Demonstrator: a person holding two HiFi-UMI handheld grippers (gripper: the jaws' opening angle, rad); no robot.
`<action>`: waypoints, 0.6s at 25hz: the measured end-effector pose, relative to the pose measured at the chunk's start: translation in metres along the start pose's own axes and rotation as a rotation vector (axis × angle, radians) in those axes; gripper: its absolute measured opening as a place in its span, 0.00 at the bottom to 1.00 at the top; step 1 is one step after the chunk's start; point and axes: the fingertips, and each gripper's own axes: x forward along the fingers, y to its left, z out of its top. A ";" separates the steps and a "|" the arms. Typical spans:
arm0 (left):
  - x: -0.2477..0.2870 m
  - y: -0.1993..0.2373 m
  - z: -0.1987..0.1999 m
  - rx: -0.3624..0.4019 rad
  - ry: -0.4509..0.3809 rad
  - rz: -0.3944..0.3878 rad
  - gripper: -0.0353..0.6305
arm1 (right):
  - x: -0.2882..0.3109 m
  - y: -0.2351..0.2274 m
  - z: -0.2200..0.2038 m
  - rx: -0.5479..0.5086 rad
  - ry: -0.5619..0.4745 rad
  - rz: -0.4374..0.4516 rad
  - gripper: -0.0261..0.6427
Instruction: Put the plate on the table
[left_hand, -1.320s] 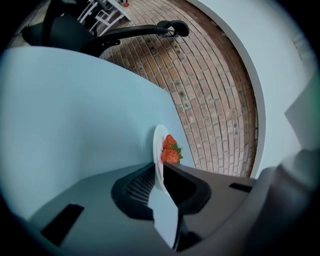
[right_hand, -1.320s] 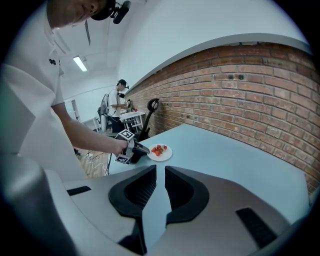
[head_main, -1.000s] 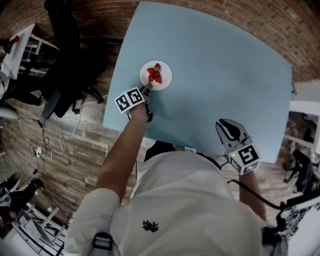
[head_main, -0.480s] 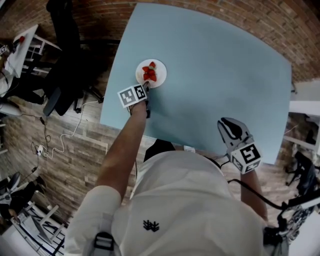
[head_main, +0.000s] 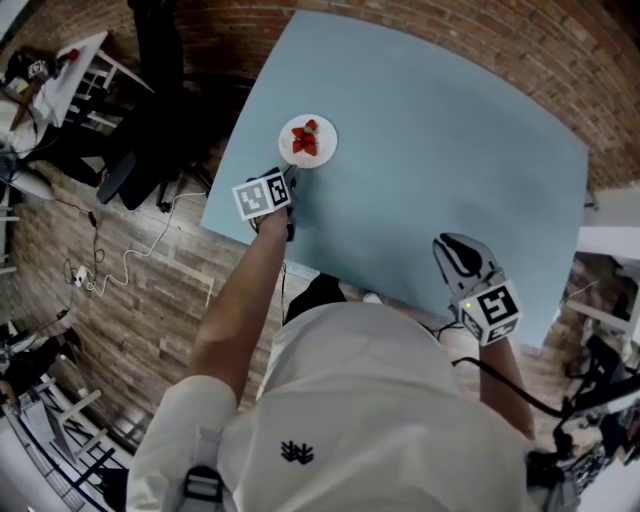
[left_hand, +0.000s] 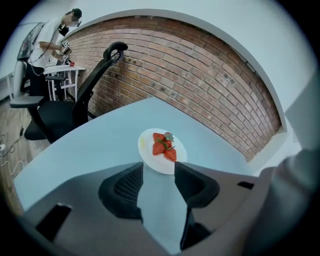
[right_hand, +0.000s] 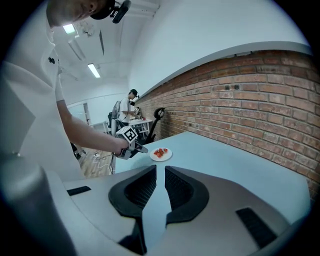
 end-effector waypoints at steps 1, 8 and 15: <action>-0.007 -0.004 -0.001 0.008 -0.011 -0.006 0.33 | -0.002 0.001 -0.001 -0.006 -0.002 0.009 0.12; -0.071 -0.042 -0.021 0.056 -0.112 -0.034 0.33 | -0.016 0.006 -0.009 -0.064 -0.041 0.092 0.12; -0.146 -0.098 -0.057 0.099 -0.216 -0.089 0.33 | -0.045 0.022 -0.028 -0.103 -0.080 0.157 0.12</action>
